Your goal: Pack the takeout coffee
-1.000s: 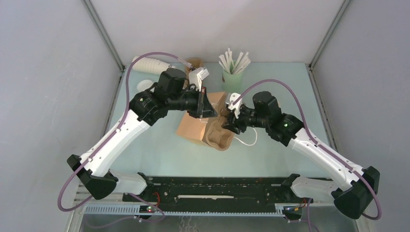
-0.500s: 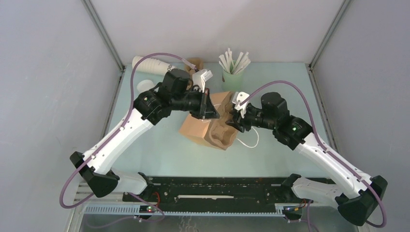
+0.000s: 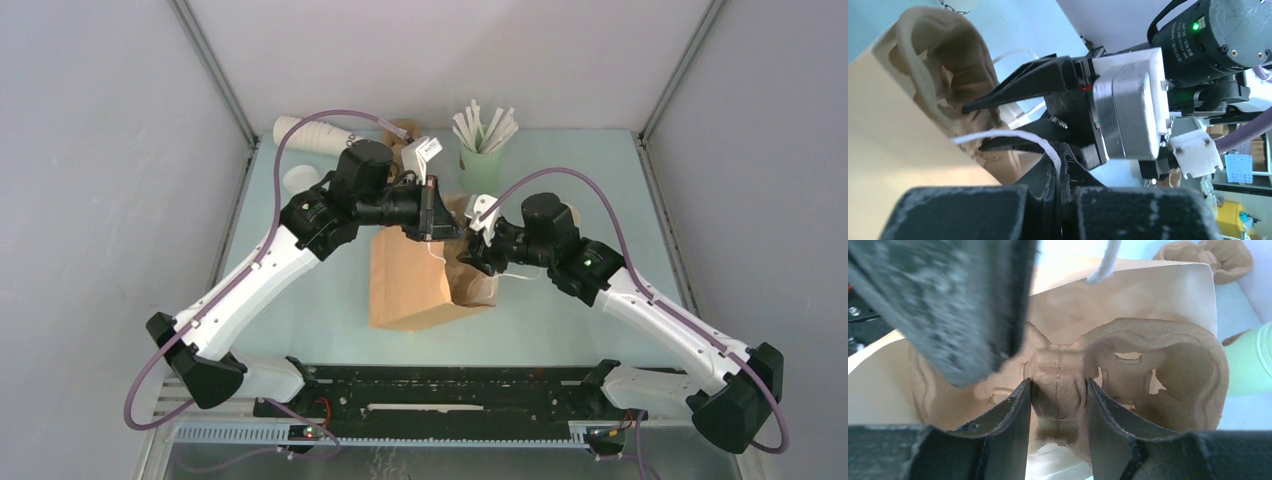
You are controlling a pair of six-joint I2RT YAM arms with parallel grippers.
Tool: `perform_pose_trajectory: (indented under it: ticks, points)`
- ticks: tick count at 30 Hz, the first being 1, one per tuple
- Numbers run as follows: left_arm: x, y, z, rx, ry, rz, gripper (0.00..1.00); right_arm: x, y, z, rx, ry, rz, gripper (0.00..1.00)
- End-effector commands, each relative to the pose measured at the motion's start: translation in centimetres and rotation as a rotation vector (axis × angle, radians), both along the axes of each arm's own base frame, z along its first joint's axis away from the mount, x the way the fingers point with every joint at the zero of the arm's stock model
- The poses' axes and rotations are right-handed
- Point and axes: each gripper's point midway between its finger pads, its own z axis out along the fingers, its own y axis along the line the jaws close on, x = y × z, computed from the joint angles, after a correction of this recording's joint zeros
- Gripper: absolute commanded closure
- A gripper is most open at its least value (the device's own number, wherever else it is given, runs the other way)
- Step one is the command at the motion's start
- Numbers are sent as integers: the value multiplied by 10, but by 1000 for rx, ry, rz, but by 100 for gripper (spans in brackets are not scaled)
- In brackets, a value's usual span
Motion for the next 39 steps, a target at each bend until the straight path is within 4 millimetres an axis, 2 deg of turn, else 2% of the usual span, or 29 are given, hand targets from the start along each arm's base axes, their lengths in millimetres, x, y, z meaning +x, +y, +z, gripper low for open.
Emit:
perform_pose_trajectory:
  ticks: [1, 7, 13, 21, 25, 28, 31, 35, 39]
  points:
    - [-11, -10, 31, -138, -23, -54, 100, -29, 12, 20, 66, -20, 162, 77]
    - [-18, -19, 42, -222, -20, -116, 100, -68, -4, 17, 27, 28, 266, 76]
    - [-25, -20, 50, -278, -59, -163, 100, -84, -12, 10, -16, 93, 298, 77]
    - [-16, -16, 33, -264, -100, -149, 100, -62, -28, 13, -115, 89, 150, 78]
    - [3, -14, 41, -275, -133, -114, 100, -45, -36, 24, -142, 47, 45, 78]
    - [15, -21, 46, -266, -150, -122, 100, -42, -38, 33, -140, 29, 25, 77]
    - [28, -30, 42, -242, -152, -127, 100, -42, -40, 30, -157, 42, 14, 76]
    - [38, -28, 19, -186, -127, -106, 100, -38, -34, 15, -186, 97, -3, 78]
    - [39, -11, -9, -138, -96, -65, 100, -29, -19, 4, -187, 133, -9, 78]
